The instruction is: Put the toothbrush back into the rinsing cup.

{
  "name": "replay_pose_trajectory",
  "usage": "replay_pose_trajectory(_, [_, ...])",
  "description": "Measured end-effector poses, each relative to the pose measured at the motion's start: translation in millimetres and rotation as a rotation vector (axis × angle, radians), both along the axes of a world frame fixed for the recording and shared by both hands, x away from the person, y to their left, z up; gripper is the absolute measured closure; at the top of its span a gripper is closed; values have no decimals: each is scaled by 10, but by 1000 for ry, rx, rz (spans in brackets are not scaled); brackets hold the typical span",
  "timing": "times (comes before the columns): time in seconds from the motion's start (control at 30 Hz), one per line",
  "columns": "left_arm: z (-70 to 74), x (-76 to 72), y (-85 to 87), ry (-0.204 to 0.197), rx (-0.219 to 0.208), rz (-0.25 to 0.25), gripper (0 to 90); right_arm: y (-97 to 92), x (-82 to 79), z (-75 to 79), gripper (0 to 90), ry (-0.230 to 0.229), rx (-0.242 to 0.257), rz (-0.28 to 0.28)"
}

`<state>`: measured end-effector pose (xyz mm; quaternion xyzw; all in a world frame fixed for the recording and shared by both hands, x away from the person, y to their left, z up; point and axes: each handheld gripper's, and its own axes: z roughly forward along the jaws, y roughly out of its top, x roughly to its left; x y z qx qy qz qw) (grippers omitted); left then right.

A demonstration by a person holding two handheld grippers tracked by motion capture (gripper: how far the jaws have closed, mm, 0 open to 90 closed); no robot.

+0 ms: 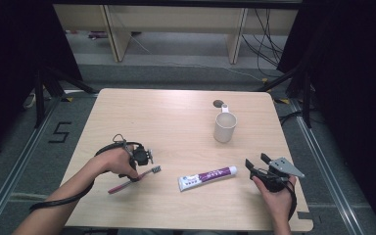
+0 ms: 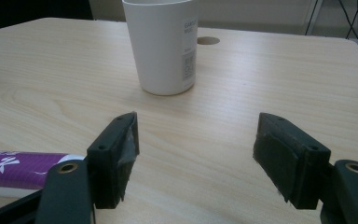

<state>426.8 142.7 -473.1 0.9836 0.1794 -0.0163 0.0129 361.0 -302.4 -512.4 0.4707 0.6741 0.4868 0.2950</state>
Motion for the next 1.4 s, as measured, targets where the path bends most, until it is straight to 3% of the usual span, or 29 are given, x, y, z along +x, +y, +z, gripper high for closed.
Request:
replay_pose_trajectory(0.33, [-54, 6, 1, 0, -4, -10, 802, 19, -7, -4, 315, 14, 25, -4])
replay_pose_trajectory(0.67, [-50, -49, 5, -53, -3, -60, 822, 13, 12, -9, 316, 1, 15, 21])
replay_pose_trajectory(0.77, [-51, -68, 22, -62, -22, -67, 824, -4, 17, -5, 317, -29, -21, 8])
replay_pose_trajectory(0.87, [-45, -73, 48, -64, -53, -70, 825, 11, 8, -6, 325, -9, 2, 12])
replay_pose_trajectory(1.07, [65, -90, 106, -103, -146, -69, 825, 4, 11, -6, 332, -4, 4, 20])
replay_pose_trajectory(1.2, [178, -107, 152, -160, -248, -71, 825, 25, -1, -10, 331, -4, 15, -2])
replay_pose_trajectory(1.27, [235, -119, 179, -195, -325, -63, 825, 5, 8, -4, 332, -18, -17, 5])
replay_pose_trajectory(1.3, [235, -119, 179, -195, -325, -63, 825, -1, 10, -5, 340, -25, -28, 6])
replay_pose_trajectory(1.33, [292, -118, 210, -249, -421, -52, 825, -3, 5, -2, 349, -25, -35, 8])
replay_pose_trajectory(1.37, [294, -141, 211, -277, -501, -10, 825, 27, -12, -7, 355, -4, 1, -4])
replay_pose_trajectory(1.4, [333, -122, 243, -307, -511, -35, 825, 17, 5, -10, 364, -21, -10, 20])
